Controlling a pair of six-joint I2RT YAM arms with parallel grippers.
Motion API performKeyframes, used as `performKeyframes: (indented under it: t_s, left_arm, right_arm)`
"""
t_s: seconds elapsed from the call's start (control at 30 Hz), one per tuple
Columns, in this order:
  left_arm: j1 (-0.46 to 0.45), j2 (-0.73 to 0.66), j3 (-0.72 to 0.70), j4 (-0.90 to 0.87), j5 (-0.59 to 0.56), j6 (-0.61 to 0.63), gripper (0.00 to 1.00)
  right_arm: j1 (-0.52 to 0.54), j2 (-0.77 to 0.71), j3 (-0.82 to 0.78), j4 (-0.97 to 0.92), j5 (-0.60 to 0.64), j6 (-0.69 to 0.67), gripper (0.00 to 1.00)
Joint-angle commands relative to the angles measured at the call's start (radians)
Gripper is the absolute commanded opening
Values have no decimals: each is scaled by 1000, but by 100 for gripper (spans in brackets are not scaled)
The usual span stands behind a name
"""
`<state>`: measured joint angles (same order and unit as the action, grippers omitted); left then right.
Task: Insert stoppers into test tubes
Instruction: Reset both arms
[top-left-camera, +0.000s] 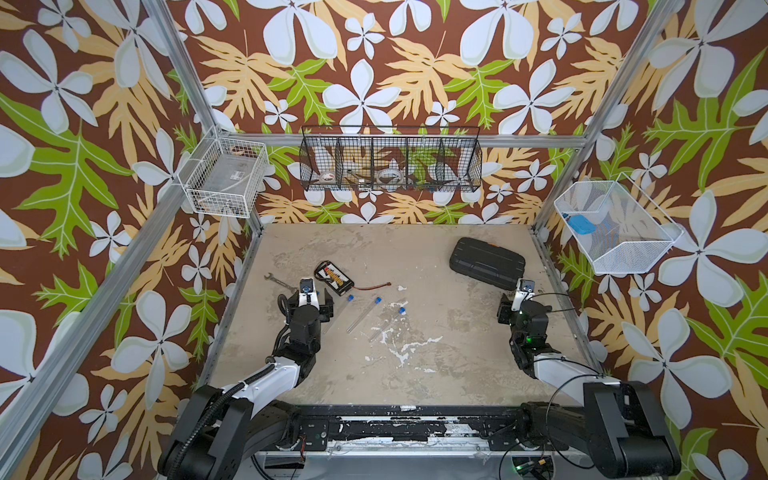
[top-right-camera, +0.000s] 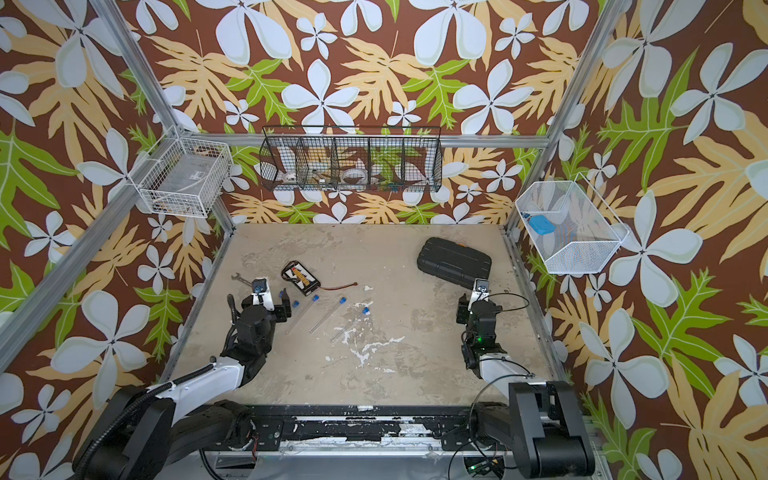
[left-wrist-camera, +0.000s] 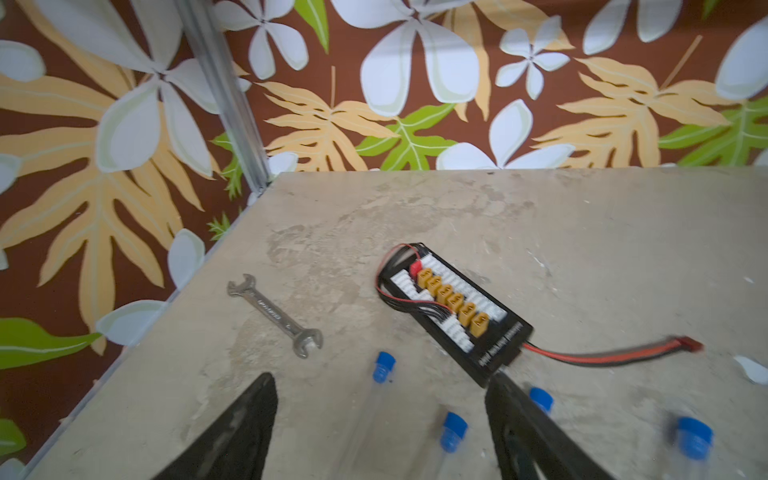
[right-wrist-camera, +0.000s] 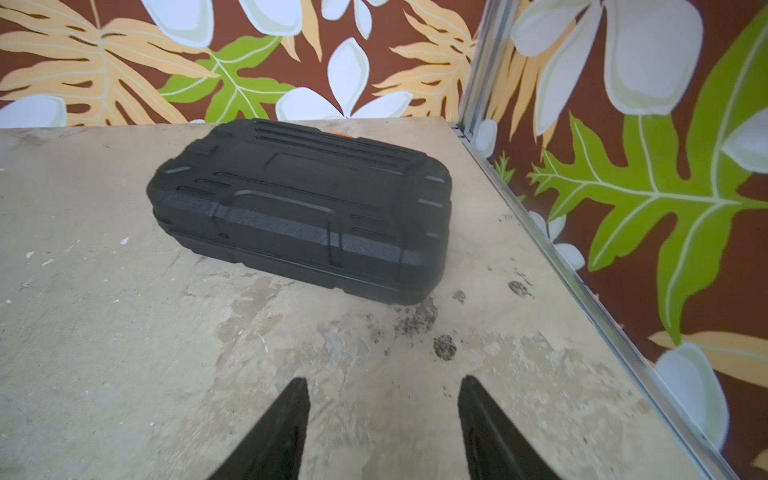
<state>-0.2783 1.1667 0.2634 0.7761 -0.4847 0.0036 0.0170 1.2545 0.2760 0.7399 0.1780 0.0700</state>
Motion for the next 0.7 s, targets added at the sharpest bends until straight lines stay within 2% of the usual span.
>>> performKeyframes:
  t_s: [0.0,0.27,0.4,0.43,0.47,0.5,0.6,0.67]
  left_arm:
    - [40,45,-16,184,30,34,82]
    - [65,192,-33,317,27,19,88]
    - [67,233,-53,387,49,28,88]
    - [68,246,-53,405,45,27,89]
    - [73,247,-56,413,41,19,89]
    - [82,244,-71,430,49,9,89]
    - [135,237,-117,484,136,-30,90]
    - [153,296,-123,564,135,-45,90]
  right_arm:
    - [-20,69,11,212,-49,-19,61]
    - [-26,218,-94,514,-153,-54,64]
    - [-35,216,-84,487,-165,-47,67]
    - [-35,213,-79,474,-161,-48,69]
    - [-34,216,-81,485,-158,-49,90]
    - [-34,211,-80,474,-157,-49,100]
    - [-28,212,-78,474,-145,-53,100]
    - [-23,212,-77,471,-138,-56,100]
